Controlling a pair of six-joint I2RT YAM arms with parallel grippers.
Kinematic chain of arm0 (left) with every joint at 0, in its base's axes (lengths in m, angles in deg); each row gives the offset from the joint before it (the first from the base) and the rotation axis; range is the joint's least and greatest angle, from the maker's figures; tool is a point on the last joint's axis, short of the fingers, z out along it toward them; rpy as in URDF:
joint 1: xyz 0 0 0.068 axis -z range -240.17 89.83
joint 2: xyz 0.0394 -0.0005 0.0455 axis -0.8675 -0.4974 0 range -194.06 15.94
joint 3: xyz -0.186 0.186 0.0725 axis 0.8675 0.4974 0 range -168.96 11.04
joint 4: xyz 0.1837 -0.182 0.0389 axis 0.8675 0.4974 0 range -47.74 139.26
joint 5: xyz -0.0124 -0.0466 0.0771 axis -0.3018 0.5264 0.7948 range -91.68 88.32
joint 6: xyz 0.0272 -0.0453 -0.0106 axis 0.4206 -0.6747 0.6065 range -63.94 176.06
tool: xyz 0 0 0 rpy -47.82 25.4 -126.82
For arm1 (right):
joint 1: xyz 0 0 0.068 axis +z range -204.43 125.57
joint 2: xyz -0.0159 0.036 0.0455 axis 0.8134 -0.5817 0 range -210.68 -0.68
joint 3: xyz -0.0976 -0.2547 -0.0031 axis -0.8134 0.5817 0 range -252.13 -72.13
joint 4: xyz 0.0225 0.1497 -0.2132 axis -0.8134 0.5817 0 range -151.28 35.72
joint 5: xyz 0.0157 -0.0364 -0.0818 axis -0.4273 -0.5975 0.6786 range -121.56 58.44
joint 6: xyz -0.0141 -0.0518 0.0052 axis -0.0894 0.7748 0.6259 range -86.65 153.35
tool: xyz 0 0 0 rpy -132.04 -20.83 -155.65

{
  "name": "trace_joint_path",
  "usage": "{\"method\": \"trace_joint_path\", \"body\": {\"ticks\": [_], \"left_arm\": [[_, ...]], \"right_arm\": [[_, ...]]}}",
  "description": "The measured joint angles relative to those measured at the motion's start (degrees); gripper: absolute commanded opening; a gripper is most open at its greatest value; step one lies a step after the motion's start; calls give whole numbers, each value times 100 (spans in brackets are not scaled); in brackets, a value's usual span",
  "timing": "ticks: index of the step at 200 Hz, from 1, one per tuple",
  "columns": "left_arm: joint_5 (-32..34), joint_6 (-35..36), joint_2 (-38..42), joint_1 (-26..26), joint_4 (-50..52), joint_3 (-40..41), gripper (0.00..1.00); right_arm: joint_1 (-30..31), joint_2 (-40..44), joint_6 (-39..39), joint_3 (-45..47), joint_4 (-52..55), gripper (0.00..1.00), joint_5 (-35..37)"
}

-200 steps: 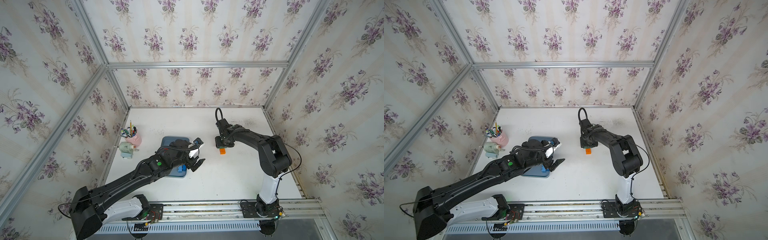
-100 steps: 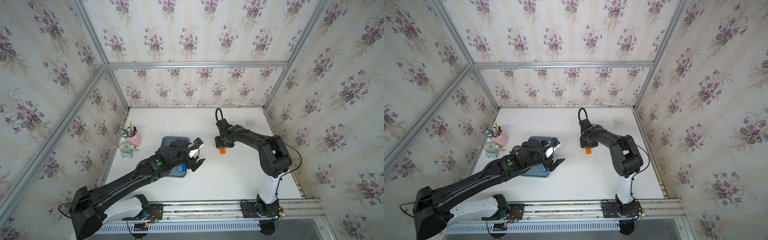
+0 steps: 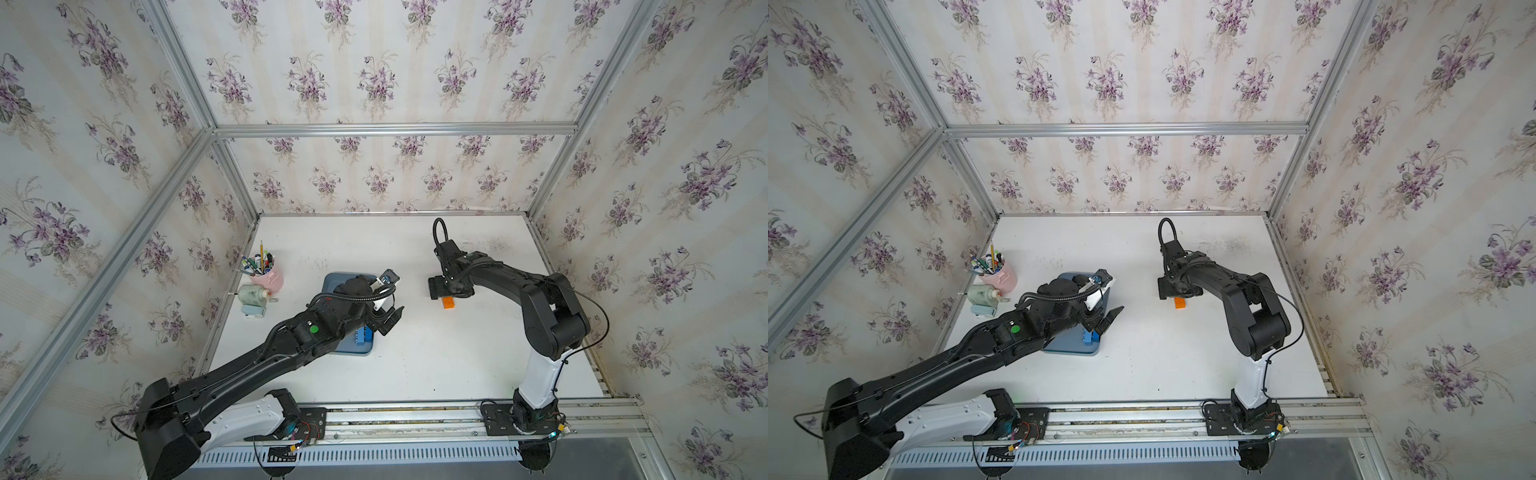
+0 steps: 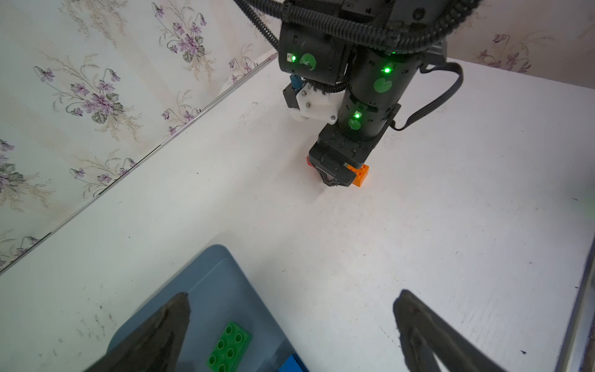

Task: Assemble a rectangle with lego
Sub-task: Pick up the lego brick from the center of the board.

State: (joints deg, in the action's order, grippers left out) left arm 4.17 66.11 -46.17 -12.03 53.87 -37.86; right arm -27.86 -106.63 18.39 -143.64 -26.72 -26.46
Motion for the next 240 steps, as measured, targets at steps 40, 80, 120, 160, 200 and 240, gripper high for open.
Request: {"method": "trace_joint_path", "body": {"ticks": [40,80,120,160,200,240], "left_arm": [[636,-393,-68,-70,133,-247,100],[743,-1263,-667,-369,1012,-999,100],[568,-3209,-1506,-1178,2500,-1449,94],[166,-3790,-2396,-1482,3399,-1578,91],[111,-3488,-2608,-1700,3718,-1532,86],[186,-3174,-2761,-1862,3786,-1473,84]], "right_arm": [[0,647,33,-195,46,92,9],[0,1692,-275,-275,35,86,140],[0,2586,-485,192,-55,85,-24],[0,2741,-522,518,-155,84,-184],[0,2837,-516,706,-258,84,-317],[0,2859,-498,726,-332,84,-424]]}}
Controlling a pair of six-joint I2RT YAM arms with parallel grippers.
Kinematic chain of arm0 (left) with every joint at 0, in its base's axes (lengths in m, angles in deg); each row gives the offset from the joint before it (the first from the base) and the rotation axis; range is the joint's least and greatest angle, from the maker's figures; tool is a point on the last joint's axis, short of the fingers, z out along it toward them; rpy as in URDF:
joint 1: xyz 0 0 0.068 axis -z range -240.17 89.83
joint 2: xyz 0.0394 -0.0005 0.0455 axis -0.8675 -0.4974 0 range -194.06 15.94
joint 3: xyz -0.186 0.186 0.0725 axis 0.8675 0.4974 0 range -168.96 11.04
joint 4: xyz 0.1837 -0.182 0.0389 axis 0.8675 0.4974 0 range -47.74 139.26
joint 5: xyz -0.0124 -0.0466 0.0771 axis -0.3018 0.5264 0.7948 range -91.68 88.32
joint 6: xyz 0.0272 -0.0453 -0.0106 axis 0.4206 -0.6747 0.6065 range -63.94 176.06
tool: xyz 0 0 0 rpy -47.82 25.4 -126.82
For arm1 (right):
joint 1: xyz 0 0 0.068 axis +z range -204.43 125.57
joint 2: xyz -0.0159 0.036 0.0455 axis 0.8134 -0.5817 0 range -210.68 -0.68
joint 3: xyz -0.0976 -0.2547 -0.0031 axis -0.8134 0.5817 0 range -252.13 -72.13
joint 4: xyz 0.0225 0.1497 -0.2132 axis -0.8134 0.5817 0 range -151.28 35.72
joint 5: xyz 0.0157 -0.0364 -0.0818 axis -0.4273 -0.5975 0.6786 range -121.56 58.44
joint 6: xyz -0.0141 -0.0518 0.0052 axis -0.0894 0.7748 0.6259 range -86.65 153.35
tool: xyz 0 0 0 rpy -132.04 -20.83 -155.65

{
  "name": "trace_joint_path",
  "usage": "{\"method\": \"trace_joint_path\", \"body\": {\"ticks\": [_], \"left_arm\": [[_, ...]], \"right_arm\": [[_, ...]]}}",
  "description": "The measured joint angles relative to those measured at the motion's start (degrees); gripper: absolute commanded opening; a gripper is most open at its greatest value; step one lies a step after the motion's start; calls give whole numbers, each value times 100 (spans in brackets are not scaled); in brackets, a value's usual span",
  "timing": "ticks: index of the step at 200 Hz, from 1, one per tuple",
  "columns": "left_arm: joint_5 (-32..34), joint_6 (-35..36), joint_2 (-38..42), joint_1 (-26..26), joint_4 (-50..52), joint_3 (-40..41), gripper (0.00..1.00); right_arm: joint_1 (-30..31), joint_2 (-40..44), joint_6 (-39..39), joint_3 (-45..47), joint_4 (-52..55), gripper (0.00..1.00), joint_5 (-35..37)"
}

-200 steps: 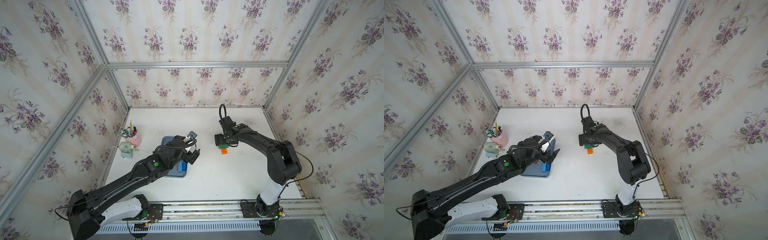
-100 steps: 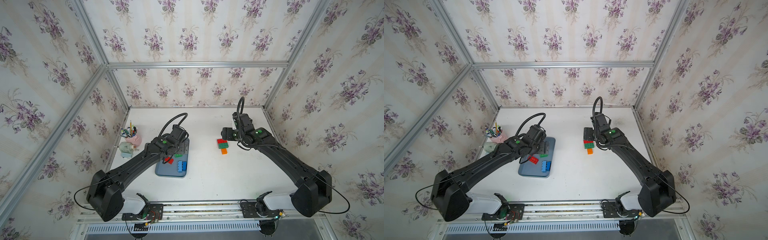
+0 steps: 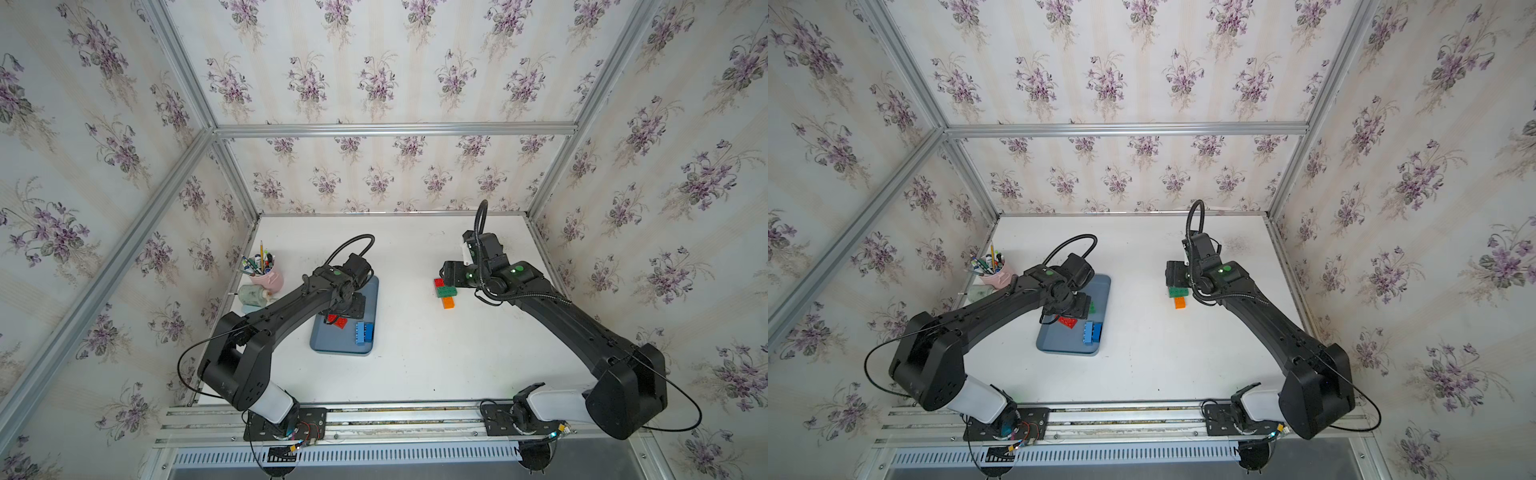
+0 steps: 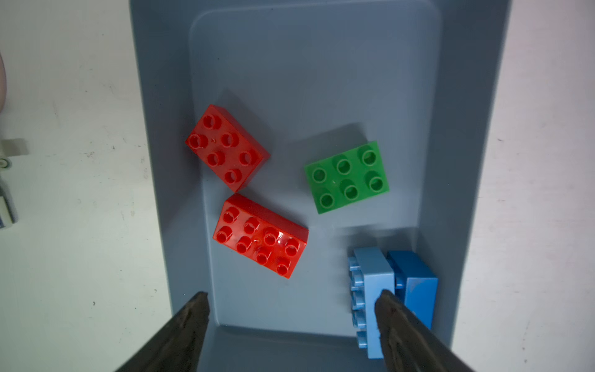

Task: Assemble a rectangle with lego
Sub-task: Pick up the lego brick from the center of the board.

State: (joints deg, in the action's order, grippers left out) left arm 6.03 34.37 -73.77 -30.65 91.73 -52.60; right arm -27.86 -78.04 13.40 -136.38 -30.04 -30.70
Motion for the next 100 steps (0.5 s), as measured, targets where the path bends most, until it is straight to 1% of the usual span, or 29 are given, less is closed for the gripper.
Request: {"method": "trace_joint_path", "body": {"ticks": [24,50,79,100], "left_arm": [[-24,129,-96,-66,-17,221,88],[-63,173,-114,-177,-105,448,88],[-345,164,-109,-186,-195,426,87],[-584,-17,24,-175,-210,372,87]], "right_arm": [[0,0,0,-9,-13,84,-2],[0,-2,0,-9,-13,84,-22],[0,-50,0,-9,-11,84,-48],[0,-83,0,-13,-13,84,-46]]}}
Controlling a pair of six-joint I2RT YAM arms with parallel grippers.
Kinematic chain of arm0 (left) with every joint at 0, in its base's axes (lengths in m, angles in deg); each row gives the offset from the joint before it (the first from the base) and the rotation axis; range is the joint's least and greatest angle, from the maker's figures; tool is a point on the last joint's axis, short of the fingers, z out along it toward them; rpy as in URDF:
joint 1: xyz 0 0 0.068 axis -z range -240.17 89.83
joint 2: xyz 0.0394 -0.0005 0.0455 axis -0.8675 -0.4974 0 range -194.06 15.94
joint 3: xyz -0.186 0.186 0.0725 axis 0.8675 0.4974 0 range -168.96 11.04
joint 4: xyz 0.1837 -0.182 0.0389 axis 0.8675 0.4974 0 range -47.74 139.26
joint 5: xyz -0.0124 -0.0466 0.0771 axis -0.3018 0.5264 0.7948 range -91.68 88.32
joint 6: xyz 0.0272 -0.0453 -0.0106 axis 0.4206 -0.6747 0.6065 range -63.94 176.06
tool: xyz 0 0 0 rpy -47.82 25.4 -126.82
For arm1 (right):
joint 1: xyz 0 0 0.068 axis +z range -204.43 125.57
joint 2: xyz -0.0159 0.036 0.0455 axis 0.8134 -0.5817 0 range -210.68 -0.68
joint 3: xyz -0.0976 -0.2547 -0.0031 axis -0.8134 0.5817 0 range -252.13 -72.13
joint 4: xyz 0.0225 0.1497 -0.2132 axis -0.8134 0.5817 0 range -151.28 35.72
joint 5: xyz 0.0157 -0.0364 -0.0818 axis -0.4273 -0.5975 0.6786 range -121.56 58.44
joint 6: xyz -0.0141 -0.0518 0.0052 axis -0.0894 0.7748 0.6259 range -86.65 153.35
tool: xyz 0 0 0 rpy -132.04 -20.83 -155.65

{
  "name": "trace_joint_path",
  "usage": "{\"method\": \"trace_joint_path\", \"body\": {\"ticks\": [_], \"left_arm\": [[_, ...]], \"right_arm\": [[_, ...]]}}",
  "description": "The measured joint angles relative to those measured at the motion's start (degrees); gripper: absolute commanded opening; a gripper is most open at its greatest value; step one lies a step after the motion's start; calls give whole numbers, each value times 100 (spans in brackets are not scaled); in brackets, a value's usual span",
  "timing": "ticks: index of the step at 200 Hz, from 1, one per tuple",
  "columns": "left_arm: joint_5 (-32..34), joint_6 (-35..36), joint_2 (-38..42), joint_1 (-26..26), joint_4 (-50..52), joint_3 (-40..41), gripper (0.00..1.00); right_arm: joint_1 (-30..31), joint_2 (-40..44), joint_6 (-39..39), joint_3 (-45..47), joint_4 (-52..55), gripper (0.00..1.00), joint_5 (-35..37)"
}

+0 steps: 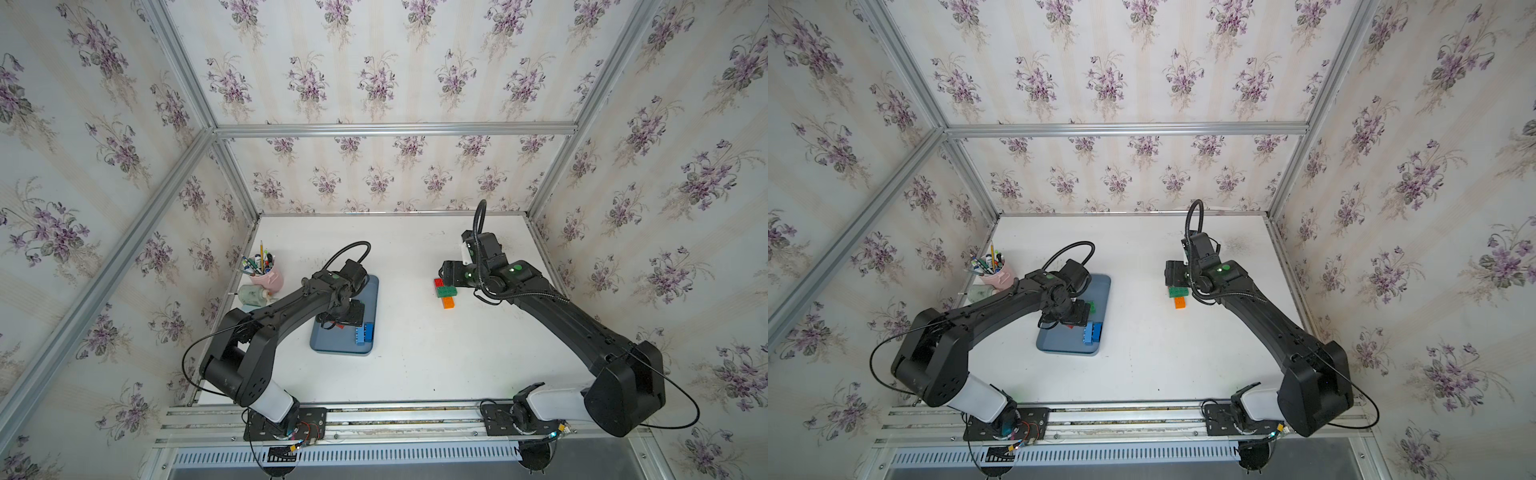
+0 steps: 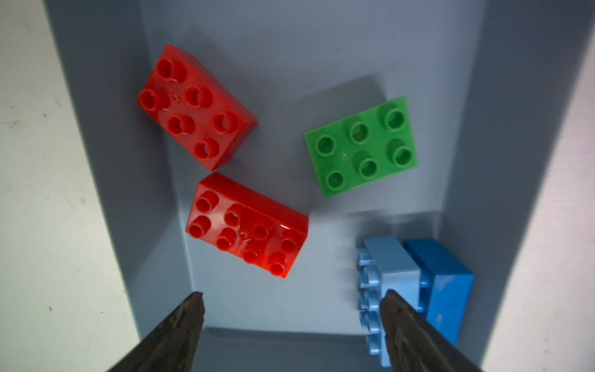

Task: Assemble a rectangle with lego
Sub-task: Pick up the lego brick from the center of the board.

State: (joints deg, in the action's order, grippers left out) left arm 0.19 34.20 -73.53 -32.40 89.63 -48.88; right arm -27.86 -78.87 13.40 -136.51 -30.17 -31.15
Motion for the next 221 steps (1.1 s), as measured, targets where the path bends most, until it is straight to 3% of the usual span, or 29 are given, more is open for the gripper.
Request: {"method": "trace_joint_path", "body": {"ticks": [51,96,140,221], "left_arm": [[-767,-686,262,17,-348,203,82],[-1399,-1757,203,28,-715,568,75],[-1423,-2374,214,125,-809,640,70],[-1117,-2529,-28,133,-1005,675,54]], "right_arm": [[0,-94,-2,-31,-13,84,-46],[0,-109,-2,-31,-68,84,-107],[0,-109,-2,-31,-85,84,-114],[0,-107,-2,-22,-87,84,-136]]}}
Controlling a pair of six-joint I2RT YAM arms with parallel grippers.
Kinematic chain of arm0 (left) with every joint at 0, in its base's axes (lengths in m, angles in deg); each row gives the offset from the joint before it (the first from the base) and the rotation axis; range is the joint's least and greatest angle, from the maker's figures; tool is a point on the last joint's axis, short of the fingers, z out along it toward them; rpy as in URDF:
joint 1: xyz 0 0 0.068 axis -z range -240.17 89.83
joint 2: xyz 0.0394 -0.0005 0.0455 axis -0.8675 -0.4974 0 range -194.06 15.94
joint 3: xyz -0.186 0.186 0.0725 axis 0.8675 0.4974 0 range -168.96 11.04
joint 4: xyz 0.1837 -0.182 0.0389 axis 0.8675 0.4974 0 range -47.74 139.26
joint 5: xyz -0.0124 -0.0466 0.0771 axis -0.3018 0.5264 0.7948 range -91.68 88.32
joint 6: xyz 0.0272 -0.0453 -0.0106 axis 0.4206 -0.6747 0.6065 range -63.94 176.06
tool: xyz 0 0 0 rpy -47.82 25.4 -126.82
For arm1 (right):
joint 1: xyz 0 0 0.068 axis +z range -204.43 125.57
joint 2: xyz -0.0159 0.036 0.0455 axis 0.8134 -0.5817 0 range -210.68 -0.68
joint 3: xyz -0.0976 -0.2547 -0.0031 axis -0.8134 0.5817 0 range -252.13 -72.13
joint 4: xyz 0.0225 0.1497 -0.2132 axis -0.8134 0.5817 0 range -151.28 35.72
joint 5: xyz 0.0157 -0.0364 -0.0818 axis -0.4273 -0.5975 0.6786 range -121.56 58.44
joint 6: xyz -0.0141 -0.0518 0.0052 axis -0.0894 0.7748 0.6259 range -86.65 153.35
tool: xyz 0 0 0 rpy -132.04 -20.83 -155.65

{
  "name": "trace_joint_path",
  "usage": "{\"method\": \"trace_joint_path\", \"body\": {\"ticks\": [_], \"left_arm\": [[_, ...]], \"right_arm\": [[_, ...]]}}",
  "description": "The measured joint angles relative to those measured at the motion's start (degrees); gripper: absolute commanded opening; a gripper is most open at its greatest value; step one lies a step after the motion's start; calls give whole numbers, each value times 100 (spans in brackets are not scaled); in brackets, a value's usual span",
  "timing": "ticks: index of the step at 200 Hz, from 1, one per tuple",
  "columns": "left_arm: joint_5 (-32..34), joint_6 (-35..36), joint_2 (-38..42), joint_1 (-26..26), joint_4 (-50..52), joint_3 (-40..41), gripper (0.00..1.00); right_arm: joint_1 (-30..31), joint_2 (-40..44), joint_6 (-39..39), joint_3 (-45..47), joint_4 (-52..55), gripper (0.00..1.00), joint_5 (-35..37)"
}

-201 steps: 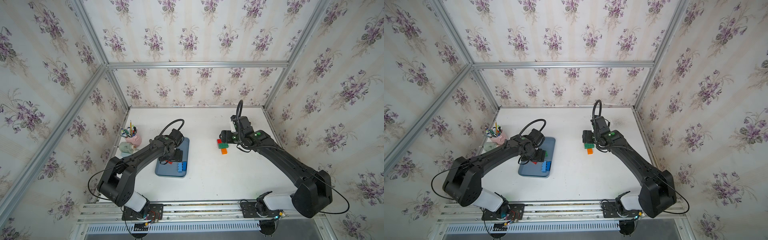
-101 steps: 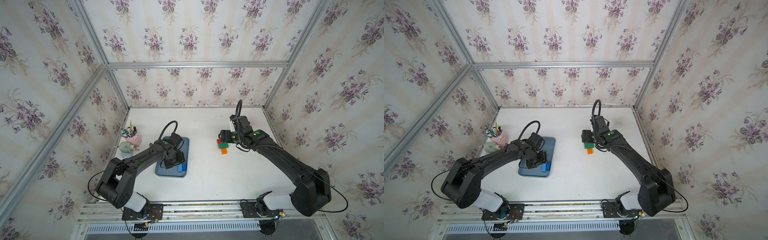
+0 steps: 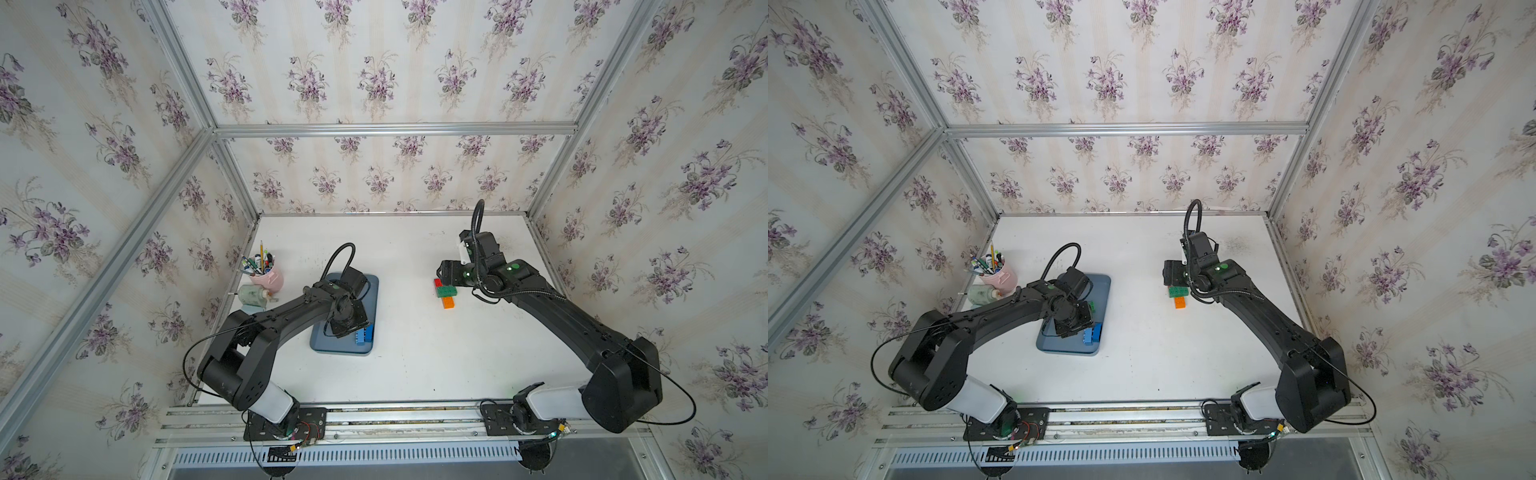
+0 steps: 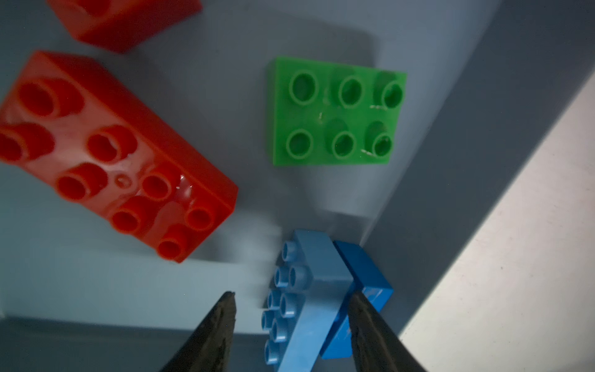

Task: Assemble a rectangle with lego
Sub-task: Pick up the lego brick from the center of the board.

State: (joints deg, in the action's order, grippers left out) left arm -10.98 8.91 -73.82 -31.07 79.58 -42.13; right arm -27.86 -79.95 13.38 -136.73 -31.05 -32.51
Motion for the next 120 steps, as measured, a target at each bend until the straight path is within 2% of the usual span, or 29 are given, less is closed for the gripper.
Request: {"method": "trace_joint_path", "body": {"ticks": [14,88,120], "left_arm": [[33,-7,-50,-7,-26,-2,49],[319,0,-111,-11,-17,7,40],[466,17,-111,-15,0,4,30]], "right_arm": [[0,0,0,0,0,84,-4],[0,-52,0,-9,-7,84,-15],[0,-66,0,-9,-13,84,-15]]}}
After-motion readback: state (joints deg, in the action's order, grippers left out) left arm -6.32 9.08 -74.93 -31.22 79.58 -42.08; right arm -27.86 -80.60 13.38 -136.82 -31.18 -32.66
